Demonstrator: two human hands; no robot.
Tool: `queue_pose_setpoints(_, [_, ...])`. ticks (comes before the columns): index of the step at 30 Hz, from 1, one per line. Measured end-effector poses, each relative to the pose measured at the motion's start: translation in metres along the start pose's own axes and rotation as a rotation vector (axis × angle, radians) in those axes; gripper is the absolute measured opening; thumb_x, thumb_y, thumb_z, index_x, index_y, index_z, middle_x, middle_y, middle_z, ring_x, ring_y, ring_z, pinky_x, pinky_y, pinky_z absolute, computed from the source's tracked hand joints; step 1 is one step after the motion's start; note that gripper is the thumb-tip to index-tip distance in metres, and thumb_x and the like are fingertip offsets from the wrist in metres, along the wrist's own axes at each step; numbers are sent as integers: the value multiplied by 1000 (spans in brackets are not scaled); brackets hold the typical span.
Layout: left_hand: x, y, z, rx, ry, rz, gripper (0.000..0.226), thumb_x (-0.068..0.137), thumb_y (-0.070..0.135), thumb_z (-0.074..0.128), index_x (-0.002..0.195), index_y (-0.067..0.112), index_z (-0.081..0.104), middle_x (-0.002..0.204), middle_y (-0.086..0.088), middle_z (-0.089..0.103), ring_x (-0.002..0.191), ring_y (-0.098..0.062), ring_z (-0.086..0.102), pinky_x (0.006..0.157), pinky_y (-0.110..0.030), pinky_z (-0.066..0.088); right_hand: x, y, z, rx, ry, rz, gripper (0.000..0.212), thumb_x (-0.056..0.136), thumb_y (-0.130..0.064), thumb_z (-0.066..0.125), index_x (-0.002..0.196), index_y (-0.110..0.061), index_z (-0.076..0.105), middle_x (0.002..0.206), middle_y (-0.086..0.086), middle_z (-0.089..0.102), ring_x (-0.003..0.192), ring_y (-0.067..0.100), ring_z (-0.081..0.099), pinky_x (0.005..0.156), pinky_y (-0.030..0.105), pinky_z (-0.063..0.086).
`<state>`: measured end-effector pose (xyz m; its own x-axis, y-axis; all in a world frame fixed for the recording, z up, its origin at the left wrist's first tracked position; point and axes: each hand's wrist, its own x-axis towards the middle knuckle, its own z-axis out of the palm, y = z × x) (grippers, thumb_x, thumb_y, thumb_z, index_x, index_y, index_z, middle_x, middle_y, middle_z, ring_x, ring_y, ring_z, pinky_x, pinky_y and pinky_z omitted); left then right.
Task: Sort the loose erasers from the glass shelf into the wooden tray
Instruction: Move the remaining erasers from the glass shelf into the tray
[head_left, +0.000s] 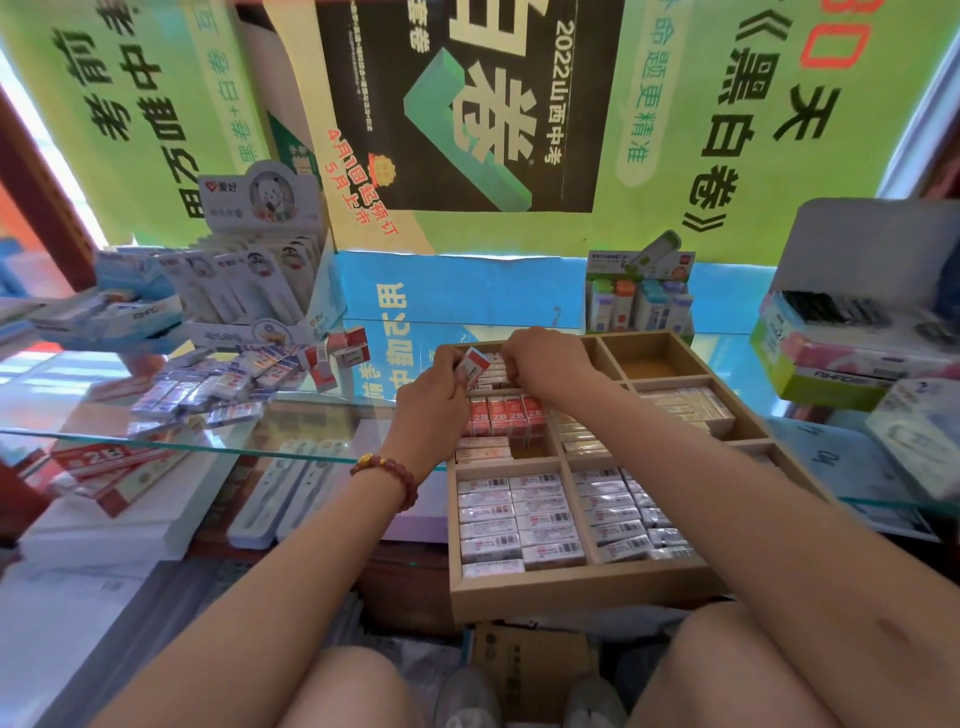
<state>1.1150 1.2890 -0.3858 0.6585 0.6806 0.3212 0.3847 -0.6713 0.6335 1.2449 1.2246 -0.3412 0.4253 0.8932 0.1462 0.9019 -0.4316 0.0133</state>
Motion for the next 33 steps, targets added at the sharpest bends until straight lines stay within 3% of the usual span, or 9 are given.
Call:
queue_pose_setpoints(3, [-2, 4, -2, 74, -6, 28, 23, 102, 31, 28, 114, 18, 43, 75, 3, 54, 66, -22, 56, 63, -36, 46, 0, 10, 0, 164, -32, 11, 9, 90, -15, 56, 94, -16, 65, 105, 2, 65, 92, 20, 61, 68, 30, 44])
queue_pose_setpoints(7, [-3, 8, -5, 119, -24, 44, 23, 101, 28, 32, 116, 15, 44, 83, -5, 61, 75, -28, 61, 72, -43, 50, -10, 14, -10, 320, 107, -79, 38, 94, -10, 49, 126, -28, 58, 129, -8, 54, 105, 17, 58, 77, 29, 44])
queue_pose_setpoints(9, [-4, 8, -7, 145, -22, 57, 24, 101, 21, 34, 120, 13, 44, 86, -7, 62, 79, -30, 62, 76, -45, 49, -17, 7, -15, 399, 80, -177, 46, 93, -9, 48, 133, -32, 52, 136, -10, 50, 114, 14, 54, 85, 30, 47])
queue_pose_setpoints(11, [-5, 9, -7, 144, -13, 70, 26, 101, 17, 34, 125, 14, 44, 82, -2, 58, 78, -29, 61, 77, -45, 49, -22, 3, -14, 321, 16, -235, 47, 93, -12, 48, 135, -33, 50, 138, -10, 51, 117, 13, 52, 85, 31, 46])
queue_pose_setpoints(15, [-4, 7, -6, 191, -10, 118, 21, 101, 18, 35, 120, 14, 44, 64, 14, 45, 62, -17, 51, 76, -37, 41, -26, 5, -10, 401, 24, -232, 39, 92, -26, 56, 131, -27, 55, 129, -6, 58, 94, 3, 47, 74, 25, 38])
queue_pose_setpoints(20, [-1, 6, -4, 137, -1, 107, 16, 101, 25, 35, 113, 17, 42, 78, 5, 62, 67, -18, 56, 84, -43, 44, -21, 16, 0, 242, 190, -109, 26, 96, -19, 52, 118, -25, 63, 112, -4, 55, 94, 20, 62, 70, 30, 46])
queue_pose_setpoints(25, [2, 2, -2, 202, 22, 117, 20, 101, 24, 33, 117, 18, 43, 86, 1, 70, 71, -16, 55, 101, -47, 35, -19, 24, 2, 193, 109, -69, 26, 96, -24, 52, 119, -27, 64, 117, -9, 56, 101, 17, 59, 71, 28, 41])
queue_pose_setpoints(28, [3, 0, 0, 167, 41, 108, 21, 101, 26, 31, 115, 18, 44, 88, 0, 71, 74, -17, 59, 101, -50, 36, -17, 20, 2, 212, 126, -56, 26, 93, -32, 58, 115, -24, 67, 112, -4, 53, 101, 18, 57, 71, 30, 42])
queue_pose_setpoints(33, [4, -3, 2, 114, 60, 107, 19, 101, 27, 31, 112, 19, 45, 89, 2, 71, 68, -16, 62, 95, -52, 41, -12, 21, 3, 302, 76, -11, 25, 92, -26, 58, 114, -23, 69, 116, -4, 62, 106, 18, 57, 82, 32, 49])
